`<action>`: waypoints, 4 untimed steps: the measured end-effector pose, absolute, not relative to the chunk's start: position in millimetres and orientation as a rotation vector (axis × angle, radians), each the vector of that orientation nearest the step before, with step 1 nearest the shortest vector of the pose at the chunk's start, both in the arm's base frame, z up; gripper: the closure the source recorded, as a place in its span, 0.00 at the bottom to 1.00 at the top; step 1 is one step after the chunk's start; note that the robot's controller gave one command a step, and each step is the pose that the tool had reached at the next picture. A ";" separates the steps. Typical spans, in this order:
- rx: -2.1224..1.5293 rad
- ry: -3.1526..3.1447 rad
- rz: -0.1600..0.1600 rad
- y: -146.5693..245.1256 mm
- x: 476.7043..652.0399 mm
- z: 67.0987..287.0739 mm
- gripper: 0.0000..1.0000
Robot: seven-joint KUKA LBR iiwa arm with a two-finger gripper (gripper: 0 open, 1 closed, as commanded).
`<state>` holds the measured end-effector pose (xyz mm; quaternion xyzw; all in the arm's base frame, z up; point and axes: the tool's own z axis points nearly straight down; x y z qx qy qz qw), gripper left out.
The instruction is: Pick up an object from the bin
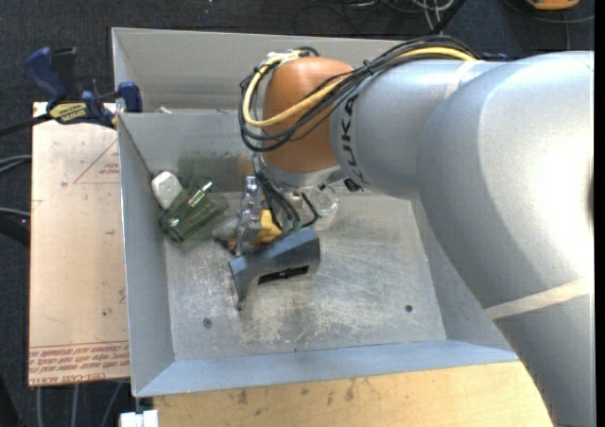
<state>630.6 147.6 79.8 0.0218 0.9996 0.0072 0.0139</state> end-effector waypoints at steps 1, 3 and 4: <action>0.068 3.113 0.023 147.6 630.6 79.7 1.00; 0.069 3.113 0.023 147.5 630.6 79.7 1.00; 0.069 3.113 0.023 147.5 630.6 79.7 1.00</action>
Offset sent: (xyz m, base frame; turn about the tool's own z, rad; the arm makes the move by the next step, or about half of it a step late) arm 0.0000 0.0000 0.0000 0.0000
